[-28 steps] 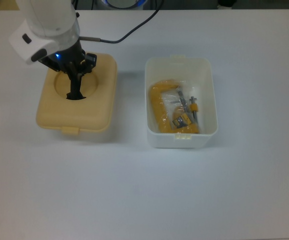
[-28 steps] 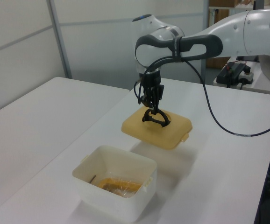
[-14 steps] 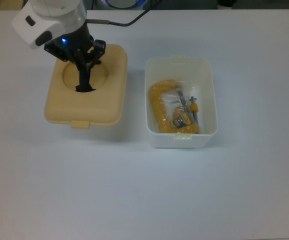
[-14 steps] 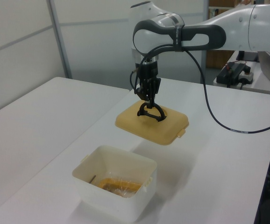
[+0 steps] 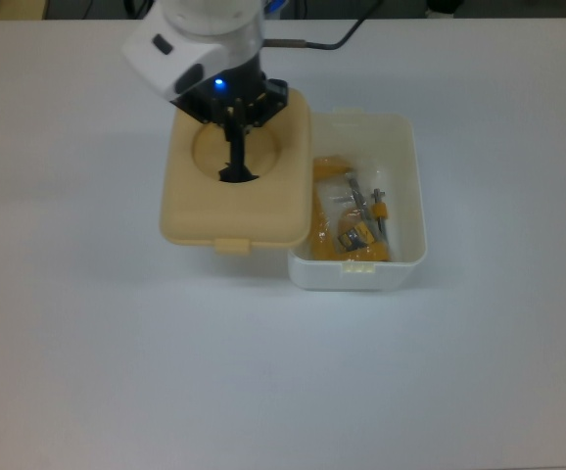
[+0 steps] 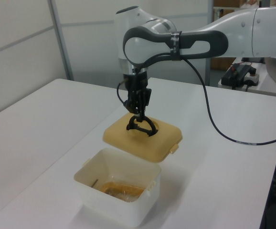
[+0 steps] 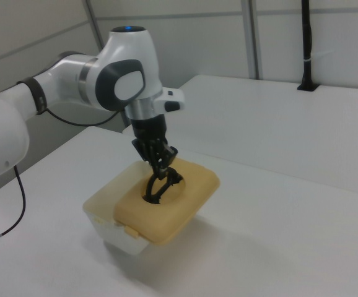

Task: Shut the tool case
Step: 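Lift the tan lid by its handle and carry it over the white box, then lower the tan lid onto the rim of the white box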

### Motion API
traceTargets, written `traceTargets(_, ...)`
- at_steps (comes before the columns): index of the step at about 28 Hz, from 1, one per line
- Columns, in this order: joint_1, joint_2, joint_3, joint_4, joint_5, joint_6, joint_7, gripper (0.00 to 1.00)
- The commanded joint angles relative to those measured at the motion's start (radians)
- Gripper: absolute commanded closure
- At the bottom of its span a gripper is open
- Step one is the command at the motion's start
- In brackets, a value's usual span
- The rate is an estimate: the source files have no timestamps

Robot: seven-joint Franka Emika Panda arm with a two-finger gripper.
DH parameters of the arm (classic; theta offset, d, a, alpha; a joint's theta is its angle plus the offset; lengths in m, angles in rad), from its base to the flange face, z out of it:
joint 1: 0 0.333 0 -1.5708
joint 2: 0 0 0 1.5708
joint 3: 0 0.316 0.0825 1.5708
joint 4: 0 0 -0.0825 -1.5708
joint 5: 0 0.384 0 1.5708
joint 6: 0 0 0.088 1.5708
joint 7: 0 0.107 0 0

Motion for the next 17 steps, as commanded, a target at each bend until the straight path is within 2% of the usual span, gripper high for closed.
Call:
traceTargets(1, 0.053, -0.007, -0.007, 0.005, 0.007, -0.015, 0.051, 1.00)
traceTargets(17, 0.148, 0.004, -0.008, 0.005, 0.000, 0.008, 0.105, 1.00)
